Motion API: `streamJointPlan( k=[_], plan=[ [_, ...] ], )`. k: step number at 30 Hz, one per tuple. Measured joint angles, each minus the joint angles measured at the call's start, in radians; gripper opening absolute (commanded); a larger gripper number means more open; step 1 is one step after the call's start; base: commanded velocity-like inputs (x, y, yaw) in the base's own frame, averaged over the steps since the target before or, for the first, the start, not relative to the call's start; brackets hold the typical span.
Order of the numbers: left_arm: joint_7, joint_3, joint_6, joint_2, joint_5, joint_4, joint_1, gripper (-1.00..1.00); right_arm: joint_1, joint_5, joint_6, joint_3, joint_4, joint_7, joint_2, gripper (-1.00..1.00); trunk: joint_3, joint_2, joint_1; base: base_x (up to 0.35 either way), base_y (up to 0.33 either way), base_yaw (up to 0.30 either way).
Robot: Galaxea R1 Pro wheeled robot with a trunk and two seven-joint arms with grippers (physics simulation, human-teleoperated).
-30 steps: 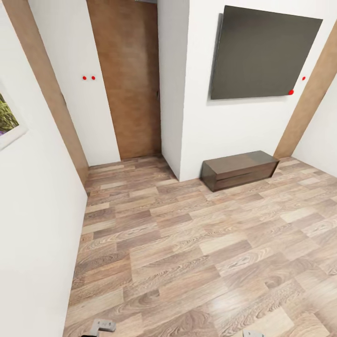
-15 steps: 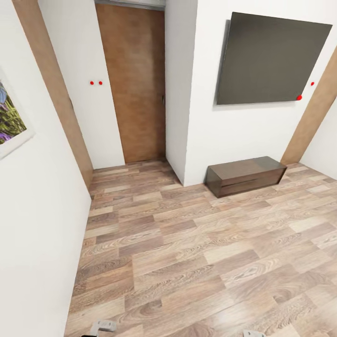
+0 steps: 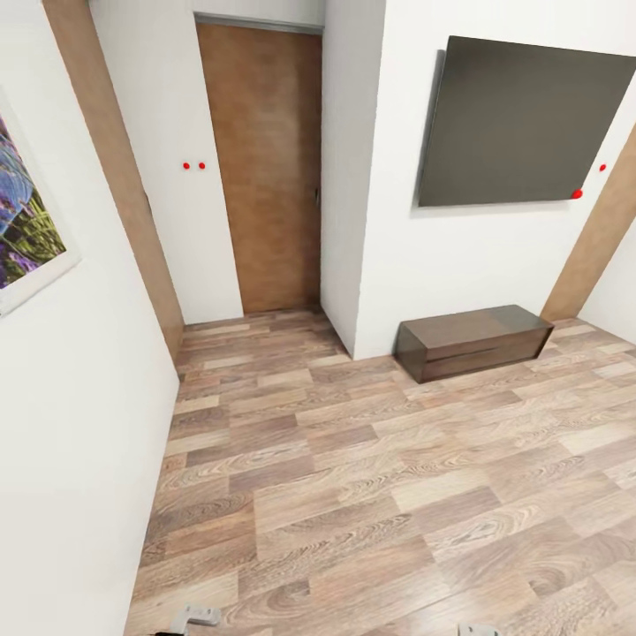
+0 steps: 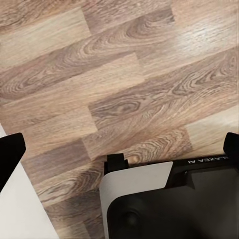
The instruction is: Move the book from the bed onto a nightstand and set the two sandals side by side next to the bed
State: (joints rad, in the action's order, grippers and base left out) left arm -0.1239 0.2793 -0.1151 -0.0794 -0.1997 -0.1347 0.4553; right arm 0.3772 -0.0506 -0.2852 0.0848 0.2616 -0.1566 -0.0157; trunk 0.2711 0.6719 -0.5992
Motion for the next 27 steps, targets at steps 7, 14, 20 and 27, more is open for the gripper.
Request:
streamJointPlan(
  k=[7, 14, 20, 27],
  plan=[
    [0.000, 0.000, 0.000, 0.004, 0.001, 0.000, 0.000, 1.00, 0.000, 0.000, 0.000, 0.000, 0.000, 0.000, 0.000, 1.00, -0.011, 0.000, 0.000, 0.006, 0.000, 0.067],
    [0.001, 0.000, -0.001, 0.006, 0.001, 0.000, 0.000, 1.00, 0.000, 0.000, -0.001, 0.000, 0.000, 0.000, 0.000, 1.00, -0.022, 0.000, 0.000, 0.007, 0.000, 0.065],
    [0.001, 0.000, -0.001, 0.006, 0.001, 0.000, 0.000, 1.00, 0.000, -0.001, 0.000, 0.000, 0.000, 0.000, 0.000, 1.00, -0.032, 0.000, 0.000, 0.048, 0.000, 0.038],
    [0.001, 0.000, -0.001, 0.006, 0.001, 0.000, 0.000, 1.00, 0.000, -0.001, 0.000, 0.000, 0.000, 0.000, 0.000, 1.00, -0.043, 0.000, 0.000, 0.075, 0.000, 0.011]
  ],
)
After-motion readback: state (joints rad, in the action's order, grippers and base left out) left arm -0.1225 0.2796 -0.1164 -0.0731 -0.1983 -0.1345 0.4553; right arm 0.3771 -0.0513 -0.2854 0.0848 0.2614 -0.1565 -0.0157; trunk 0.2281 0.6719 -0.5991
